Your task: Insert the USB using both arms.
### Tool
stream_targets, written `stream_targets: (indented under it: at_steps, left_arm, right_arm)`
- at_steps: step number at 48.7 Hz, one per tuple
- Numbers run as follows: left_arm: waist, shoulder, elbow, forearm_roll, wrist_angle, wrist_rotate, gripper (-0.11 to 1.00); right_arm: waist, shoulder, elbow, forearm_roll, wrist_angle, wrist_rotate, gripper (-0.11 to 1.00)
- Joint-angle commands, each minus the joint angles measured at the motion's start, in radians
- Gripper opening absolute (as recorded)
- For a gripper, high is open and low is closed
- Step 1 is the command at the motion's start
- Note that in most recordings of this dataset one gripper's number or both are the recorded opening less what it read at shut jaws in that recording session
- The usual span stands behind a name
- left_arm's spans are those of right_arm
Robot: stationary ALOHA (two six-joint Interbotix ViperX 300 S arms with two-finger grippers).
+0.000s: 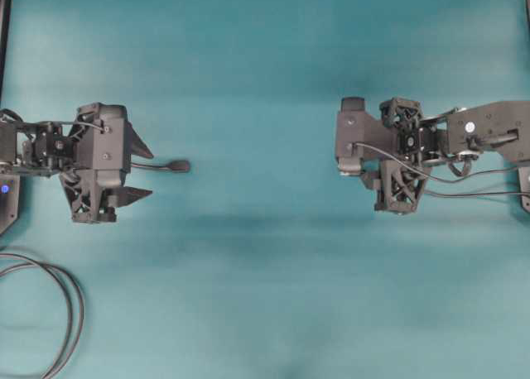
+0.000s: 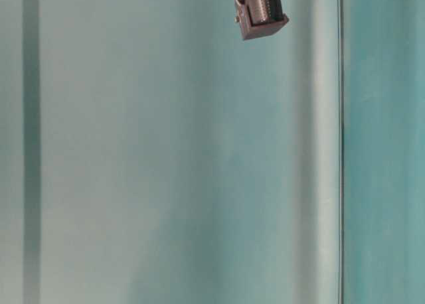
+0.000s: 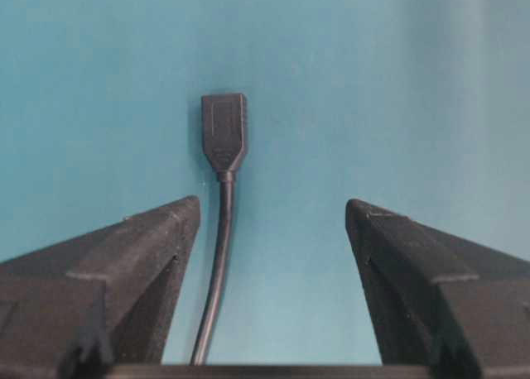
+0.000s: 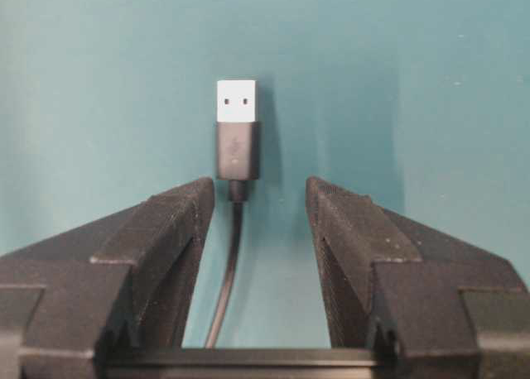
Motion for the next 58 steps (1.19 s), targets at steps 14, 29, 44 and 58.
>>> stream_targets:
  at_steps: [14,29,44,58]
  left_arm:
    - [0.008,-0.003,-0.02,0.002,-0.015,0.014,0.8]
    - [0.008,-0.003,-0.018,0.002,-0.008,0.014,0.8]
    - [0.009,0.023,-0.026,0.003,0.002,0.014,0.8]
    - [0.011,0.103,-0.069,0.003,-0.005,0.041,0.8]
  right_arm:
    - [-0.008,0.018,-0.046,-0.003,-0.006,0.0,0.5]
    - [-0.006,0.051,-0.052,-0.003,-0.002,0.003,0.47]
    - [0.014,0.051,-0.044,-0.002,0.043,0.069,0.39]
    - [0.035,0.051,-0.029,-0.002,0.044,0.069,0.31]
